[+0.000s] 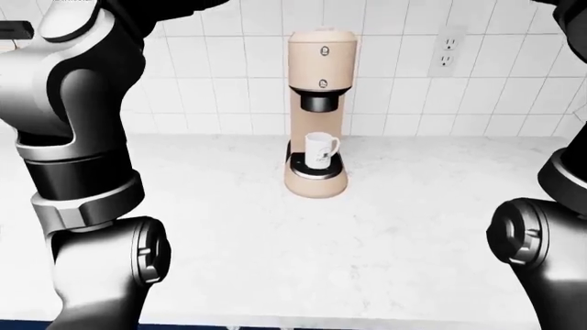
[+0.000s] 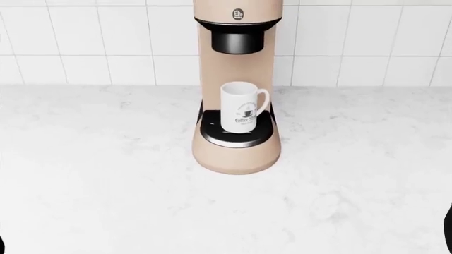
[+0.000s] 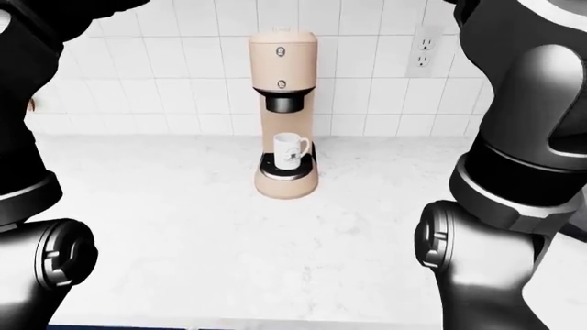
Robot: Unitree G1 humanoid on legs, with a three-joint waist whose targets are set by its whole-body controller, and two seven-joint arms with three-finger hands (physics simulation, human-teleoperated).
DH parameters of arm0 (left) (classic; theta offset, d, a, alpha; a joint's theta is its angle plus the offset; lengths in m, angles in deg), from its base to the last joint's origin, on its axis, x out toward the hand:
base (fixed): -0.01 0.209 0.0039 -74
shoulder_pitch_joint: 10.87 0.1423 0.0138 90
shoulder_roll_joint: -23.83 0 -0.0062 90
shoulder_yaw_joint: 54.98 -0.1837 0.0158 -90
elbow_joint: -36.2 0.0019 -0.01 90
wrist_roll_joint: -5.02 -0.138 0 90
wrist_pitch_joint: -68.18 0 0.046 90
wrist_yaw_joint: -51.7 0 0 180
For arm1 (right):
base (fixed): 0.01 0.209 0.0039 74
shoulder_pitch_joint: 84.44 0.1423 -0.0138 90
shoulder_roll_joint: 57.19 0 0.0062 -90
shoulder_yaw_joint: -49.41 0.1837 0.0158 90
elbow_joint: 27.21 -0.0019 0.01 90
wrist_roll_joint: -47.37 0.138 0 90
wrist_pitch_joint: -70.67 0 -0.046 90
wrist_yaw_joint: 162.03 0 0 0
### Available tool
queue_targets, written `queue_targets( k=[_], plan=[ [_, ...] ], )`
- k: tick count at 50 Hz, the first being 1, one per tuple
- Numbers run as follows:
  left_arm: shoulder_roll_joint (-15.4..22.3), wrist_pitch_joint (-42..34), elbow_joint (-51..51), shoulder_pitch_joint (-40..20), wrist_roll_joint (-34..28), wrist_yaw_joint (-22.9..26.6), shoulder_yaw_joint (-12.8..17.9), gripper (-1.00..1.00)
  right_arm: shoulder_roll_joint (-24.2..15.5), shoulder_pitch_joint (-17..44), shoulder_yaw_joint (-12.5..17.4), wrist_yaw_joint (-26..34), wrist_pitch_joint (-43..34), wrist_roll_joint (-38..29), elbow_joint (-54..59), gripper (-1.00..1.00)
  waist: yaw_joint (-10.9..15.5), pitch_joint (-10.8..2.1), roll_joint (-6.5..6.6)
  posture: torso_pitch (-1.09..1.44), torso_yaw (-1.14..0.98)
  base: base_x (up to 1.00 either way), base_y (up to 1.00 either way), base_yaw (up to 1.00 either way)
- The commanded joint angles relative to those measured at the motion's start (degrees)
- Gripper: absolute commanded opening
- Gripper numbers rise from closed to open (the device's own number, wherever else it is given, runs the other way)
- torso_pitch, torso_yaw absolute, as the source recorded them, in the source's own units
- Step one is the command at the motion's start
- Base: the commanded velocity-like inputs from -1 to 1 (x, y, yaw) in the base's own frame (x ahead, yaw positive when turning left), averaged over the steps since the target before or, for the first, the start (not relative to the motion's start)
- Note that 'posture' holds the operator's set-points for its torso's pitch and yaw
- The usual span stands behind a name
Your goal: Press the button on the coffee machine to serve coffee.
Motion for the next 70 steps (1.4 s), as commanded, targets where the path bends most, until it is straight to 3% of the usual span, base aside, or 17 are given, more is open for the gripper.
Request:
queue_targets(
  k=[1, 9, 29, 45, 57, 70],
  plan=[
    [0.45, 1.23, -1.18, -1.92, -0.01, 0.1, 0.33, 1.0, -0.34, 1.63, 0.3, -0.13, 1.37, -0.14, -0.29, 1.0, 0.02, -0.51, 0.02, -0.63, 0.0, 0.0, 0.0, 0.0],
    [0.54, 0.62, -1.75, -1.9, 0.06, 0.04, 0.39, 1.0, -0.23, 1.43, 0.12, -0.08, 1.76, -0.24, -0.14, 1.0, -0.22, -2.2, -0.29, -0.71, 0.0, 0.0, 0.0, 0.0],
    [0.55, 0.8, -2.25, -1.56, 1.01, 0.02, 1.03, 1.0, 0.97, 1.94, -0.69, 0.58, 1.89, -1.53, 0.6, 1.0, 0.28, -4.39, -0.04, -0.87, 0.0, 0.0, 0.0, 0.0],
    [1.05, 0.71, -2.13, -1.54, 1.86, -0.6, 0.82, 1.0, 4.22, 4.86, -3.62, 3.77, 5.05, -6.1, 6.62, 1.0, 0.5, -5.04, 0.29, -0.87, 0.0, 0.0, 0.0, 0.0],
    [1.32, 1.25, -1.57, -1.31, 1.85, -0.27, 0.84, 1.0, 9.69, 9.57, -6.4, 8.31, 12.48, -12.93, 19.6, 1.0, 0.32, -5.24, 0.67, -0.87, 0.0, 0.0, 0.0, 0.0],
    [1.47, 1.45, -1.24, -1.26, 2.04, -0.21, 0.95, 1.0, 12.29, 15.39, -7.03, 12.11, 19.08, -18.11, 33.06, 1.0, 0.35, -5.21, 0.92, -0.87, 0.0, 0.0, 0.0, 0.0]
  ],
)
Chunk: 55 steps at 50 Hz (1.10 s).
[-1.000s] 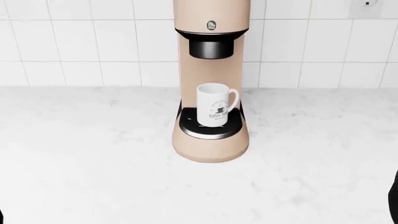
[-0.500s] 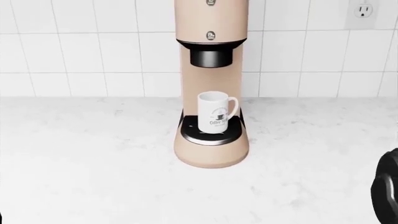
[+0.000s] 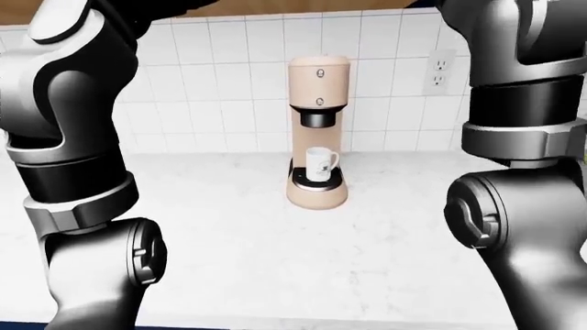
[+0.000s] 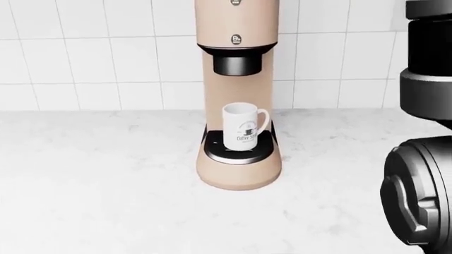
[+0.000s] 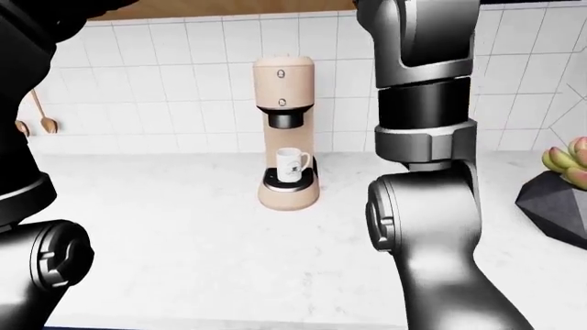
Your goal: Press the button on the coffee machine to serve coffee.
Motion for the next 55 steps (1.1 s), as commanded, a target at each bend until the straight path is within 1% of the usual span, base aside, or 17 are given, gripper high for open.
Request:
queue_targets(
  k=[1, 7, 11, 13, 22, 33, 37, 47, 55],
  plan=[
    [0.42, 1.25, -1.06, -1.78, 0.09, 0.07, 0.24, 1.0, -0.19, 2.35, 0.31, 0.58, 3.44, -1.17, 1.34, 1.0, -0.01, -0.13, 0.19, -0.87, 0.0, 0.0, 0.0, 0.0],
    [0.31, 1.29, -1.29, -1.36, 0.18, -0.05, 0.19, 1.0, 0.89, 4.2, -0.09, 2.23, 7.5, -3.22, 9.03, 1.0, -0.06, -0.28, 0.38, -0.87, 0.0, 0.0, 0.0, 0.0],
    [0.23, 1.63, -1.17, -1.11, -0.15, 0.15, -0.15, 1.0, 1.01, 5.98, 0.21, 2.72, 9.47, -3.93, 12.91, 1.0, -0.04, -0.32, 0.53, -0.87, 0.0, 0.0, 0.0, 0.0],
    [0.08, 1.45, -0.74, -0.96, -0.71, 0.32, -0.66, 1.0, 1.14, 6.58, 0.26, 2.8, 9.46, -4.13, 13.37, 1.0, -0.01, -0.34, 0.55, -0.88, 0.0, 0.0, 0.0, 0.0],
    [-0.13, 0.84, -1.59, -0.8, -1.09, 0.65, -0.17, 1.0, 1.79, 6.62, 0.24, 3.08, 9.85, -4.6, 13.81, 1.0, -0.09, -0.91, 0.63, -0.97, 0.0, 0.0, 0.0, 0.0],
    [-0.4, 1.03, -1.39, -0.52, -1.33, 0.92, -0.11, 1.0, 2.35, 6.14, 0.18, 3.27, 10.42, -4.84, 14.23, 1.0, -0.09, -1.98, 0.7, -1.08, 0.0, 0.0, 0.0, 0.0],
    [-0.4, 0.88, -1.87, -0.81, -0.45, 0.62, 0.43, 1.0, 2.46, 5.99, 0.12, 3.36, 10.56, -4.98, 14.43, 1.0, -0.09, -2.37, 0.71, -1.09, 0.0, 0.0, 0.0, 0.0],
    [-0.28, 2.17, -0.93, -0.53, -0.48, 0.68, 0.06, 1.0, 3.51, 6.09, -0.16, 4.11, 15.39, -6.16, 21.8, 1.0, -0.18, -3.22, 0.84, -1.09, 0.0, 0.0, 0.0, 0.0],
    [-0.54, 2.97, -0.89, 0.22, -0.63, 0.84, -0.06, 1.0, 5.34, 5.43, -0.61, 4.45, 17.13, -6.72, 24.04, 1.0, -0.19, -3.69, 1.03, -1.09, 0.0, 0.0, 0.0, 0.0]
  ],
)
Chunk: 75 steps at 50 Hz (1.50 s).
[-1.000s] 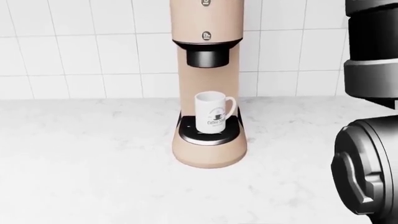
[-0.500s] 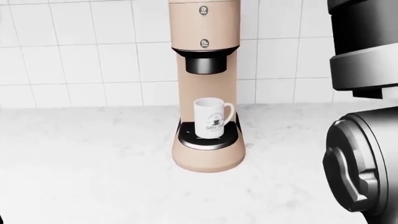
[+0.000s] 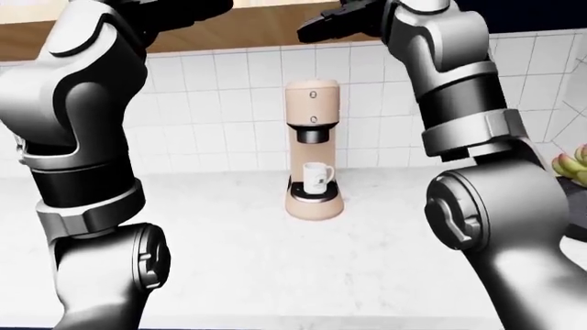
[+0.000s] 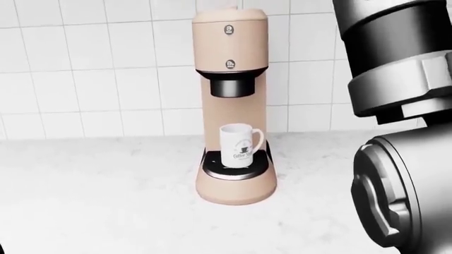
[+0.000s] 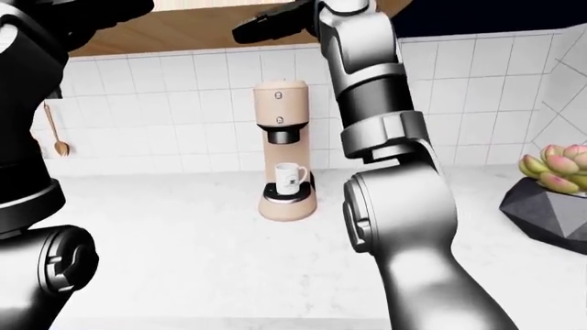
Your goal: Press the button on the coffee machine to serve coffee.
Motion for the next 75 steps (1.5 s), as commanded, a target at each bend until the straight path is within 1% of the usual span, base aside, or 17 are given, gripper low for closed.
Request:
queue_targets(
  k=[1, 10, 17, 26, 35, 47, 53, 65, 69, 72, 75],
  plan=[
    [0.49, 1.26, -0.56, -1.74, -0.09, 0.14, 0.44, 1.0, -0.07, 1.67, 0.12, -0.13, 2.16, -0.28, -0.91, 1.0, 0.01, 0.23, 0.11, -1.09, 0.0, 0.0, 0.0, 0.0],
    [0.57, 0.76, -1.25, -1.36, 0.24, -0.04, 0.56, 1.0, 2.37, -0.69, -0.44, 0.09, 4.4, -1.04, 1.01, 1.0, -0.17, -0.3, 0.19, -1.09, 0.0, 0.0, 0.0, 0.0],
    [0.43, 0.73, -1.73, -0.77, 0.32, -0.13, 0.52, 1.0, 3.24, -1.87, -0.49, 0.22, 5.21, -1.36, 1.82, 1.0, -0.1, -0.62, 0.19, -1.09, 0.0, 0.0, 0.0, 0.0],
    [0.45, 0.49, -2.11, -0.57, 0.42, -0.17, 0.6, 1.0, 3.89, -3.33, -0.87, 0.38, 6.19, -2.17, 2.87, 1.0, -0.07, -1.05, 0.23, -1.09, 0.0, 0.0, 0.0, 0.0],
    [0.25, 0.66, -2.01, -0.6, 0.33, -0.19, 0.34, 1.0, 3.13, -5.49, -0.67, 0.65, 5.16, -3.09, 1.29, 1.0, 0.05, -1.33, 0.13, -1.09, 0.0, 0.0, 0.0, 0.0],
    [-0.12, 1.35, -1.76, 0.12, -0.12, 0.17, 0.27, 1.0, 5.08, -9.7, -0.73, 0.33, 7.27, -2.55, 2.21, 1.0, -0.09, -1.86, 0.27, -1.09, 0.0, 0.0, 0.0, 0.0],
    [-0.3, 0.6, -3.0, 0.7, 0.03, -0.11, 0.42, 1.0, 5.63, -10.56, -0.93, 0.28, 8.01, -2.45, 2.79, 1.0, -0.1, -2.06, 0.25, -1.09, 0.0, 0.0, 0.0, 0.0],
    [-0.62, 1.45, -2.65, 1.48, -0.31, 0.25, 0.34, 1.0, 6.66, -12.34, -1.03, -0.08, 9.78, -2.33, 4.08, 1.0, -0.09, -2.22, 0.16, -1.09, 0.0, 0.0, 0.0, 0.0],
    [-0.71, 1.66, -2.43, 1.53, -0.42, 0.34, 0.3, 1.0, 7.43, -14.58, -1.57, -0.29, 7.85, -2.32, 0.05, 1.0, -0.03, -2.24, 0.12, -1.09, 0.0, 0.0, 0.0, 0.0],
    [-0.84, 1.5, -2.79, 1.7, -0.41, 0.21, 0.27, 1.0, 7.99, -16.58, -2.08, -0.33, 4.76, -2.22, -5.27, 1.0, 0.01, -2.26, 0.08, -1.09, 0.0, 0.0, 0.0, 0.0],
    [-1.06, 1.45, -3.1, 1.89, -0.44, 0.11, 0.17, 1.0, 8.19, -17.6, -2.27, -0.35, 3.96, -2.29, -6.94, 1.0, 0.01, -2.23, 0.04, -1.09, 0.0, 0.0, 0.0, 0.0]
  ],
)
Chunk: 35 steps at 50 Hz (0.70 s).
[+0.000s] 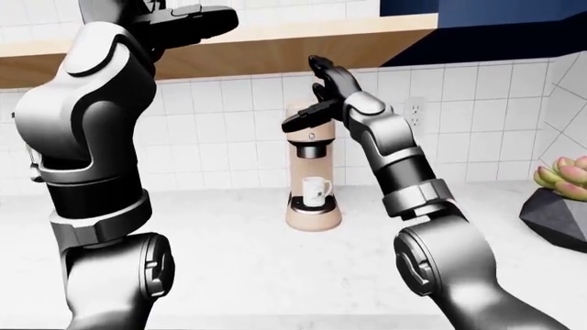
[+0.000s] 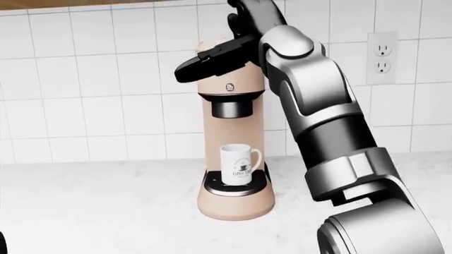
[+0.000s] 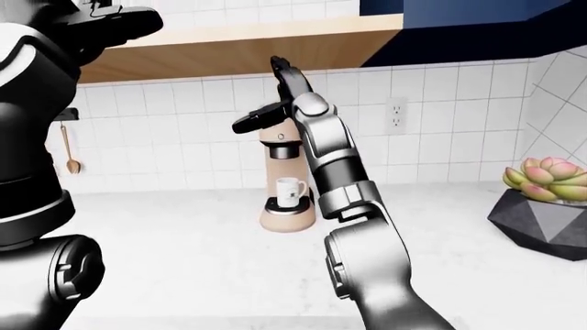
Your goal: Press the button on the coffee machine to serve coffee.
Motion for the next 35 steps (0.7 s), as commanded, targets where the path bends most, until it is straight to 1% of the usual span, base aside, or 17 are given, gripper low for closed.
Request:
queue_targets(
  k=[1, 6, 20, 28, 30, 35],
  plan=[
    [0.34, 1.16, -0.14, -1.79, -0.15, 0.15, 0.12, 1.0, -0.41, 1.65, 0.29, -0.33, 0.03, -0.09, -2.85, 1.0, -0.05, 0.44, 0.18, -1.09, 0.0, 0.0, 0.0, 0.0],
    [0.43, 0.16, -1.32, -1.43, 0.3, -0.15, 0.44, 1.0, 0.09, 0.9, 0.23, -0.22, 0.28, -0.09, -2.76, 1.0, -0.1, 0.44, 0.23, -1.09, 0.0, 0.0, 0.0, 0.0],
    [0.36, 0.72, -0.73, -1.09, 0.51, -0.03, 0.38, 1.0, 1.34, -2.45, 0.0, -0.34, 1.99, 0.04, -1.54, 1.0, -0.1, 0.32, 0.18, -1.09, 0.0, 0.0, 0.0, 0.0],
    [0.1, 0.63, -1.37, -0.4, 0.53, -0.1, 0.32, 1.0, 0.98, -1.28, 0.77, -0.57, 5.79, 0.55, 4.83, 1.0, -0.15, 0.26, 0.25, -1.09, 0.0, 0.0, 0.0, 0.0],
    [-0.17, 2.22, 0.14, -0.24, -0.05, 0.52, -0.01, 1.0, 0.78, -0.53, 1.04, -0.69, 7.26, 0.71, 7.24, 1.0, -0.15, 0.27, 0.23, -1.09, 0.0, 0.0, 0.0, 0.0],
    [-0.35, 2.28, 0.12, -0.05, -0.19, 0.59, 0.06, 1.0, 0.82, 0.59, 1.22, -0.94, 9.2, 0.88, 10.64, 1.0, -0.16, 0.27, 0.32, -1.09, 0.0, 0.0, 0.0, 0.0]
  ],
)
